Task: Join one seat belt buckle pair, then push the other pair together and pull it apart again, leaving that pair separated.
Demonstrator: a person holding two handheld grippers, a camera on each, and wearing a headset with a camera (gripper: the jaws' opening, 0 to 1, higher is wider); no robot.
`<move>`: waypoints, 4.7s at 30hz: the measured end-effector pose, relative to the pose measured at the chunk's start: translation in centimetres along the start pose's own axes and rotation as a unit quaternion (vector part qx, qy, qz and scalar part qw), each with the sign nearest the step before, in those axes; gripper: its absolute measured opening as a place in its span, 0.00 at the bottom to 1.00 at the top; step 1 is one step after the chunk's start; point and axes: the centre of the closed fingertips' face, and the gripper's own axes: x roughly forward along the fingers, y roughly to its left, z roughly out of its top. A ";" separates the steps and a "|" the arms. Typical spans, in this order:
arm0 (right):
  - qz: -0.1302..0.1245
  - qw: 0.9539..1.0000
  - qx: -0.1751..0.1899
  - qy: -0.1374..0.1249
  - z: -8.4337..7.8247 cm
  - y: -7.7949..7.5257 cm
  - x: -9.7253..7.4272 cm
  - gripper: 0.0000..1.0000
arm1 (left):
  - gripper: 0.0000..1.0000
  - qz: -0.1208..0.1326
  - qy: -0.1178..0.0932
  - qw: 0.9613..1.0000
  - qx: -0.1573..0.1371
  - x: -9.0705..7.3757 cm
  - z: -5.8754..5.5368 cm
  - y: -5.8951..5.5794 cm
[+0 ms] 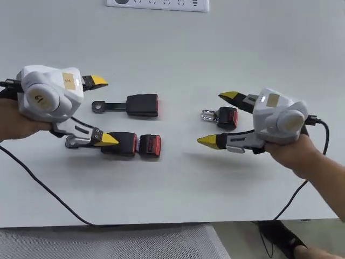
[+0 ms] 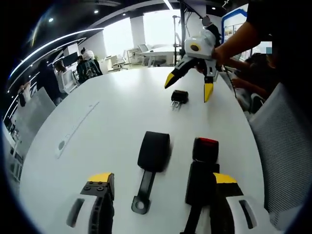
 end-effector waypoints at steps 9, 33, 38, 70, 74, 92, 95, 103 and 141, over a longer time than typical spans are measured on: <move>0.027 0.999 0.016 0.026 -2.3 -1.5 -0.5 0.76 | 0.79 -0.015 -0.002 1.000 -0.003 3.3 1.2 2.2; 0.094 0.994 -0.002 0.060 -4.5 -1.7 -1.3 0.51 | 0.53 -0.084 0.034 0.995 0.040 7.3 -0.2 0.7; 0.090 0.993 -0.031 0.064 -4.7 -2.1 -1.1 0.42 | 0.36 -0.094 0.039 0.993 0.053 7.3 -0.2 0.3; 0.120 0.992 -0.028 0.001 -3.6 -2.5 0.8 0.35 | 0.34 -0.117 0.038 0.989 0.082 7.7 0.2 0.0; 0.124 0.992 -0.028 -0.005 -3.0 -2.5 1.7 0.35 | 0.34 -0.117 0.041 0.989 0.081 7.8 0.2 0.0; 0.129 0.991 -0.034 -0.025 -0.1 -0.4 5.8 0.35 | 0.34 -0.116 0.046 0.989 0.079 7.8 0.0 0.0; 0.132 0.990 -0.041 -0.027 0.3 0.1 6.4 0.35 | 0.34 -0.116 0.046 0.989 0.078 7.8 0.0 0.0; 0.141 0.989 -0.043 -0.025 0.9 0.8 7.2 0.35 | 0.34 -0.115 0.049 0.989 0.079 7.9 0.0 0.1; 0.111 0.993 -0.026 0.021 3.1 2.1 10.2 0.33 | 0.33 -0.116 0.068 0.987 0.085 7.8 0.0 0.1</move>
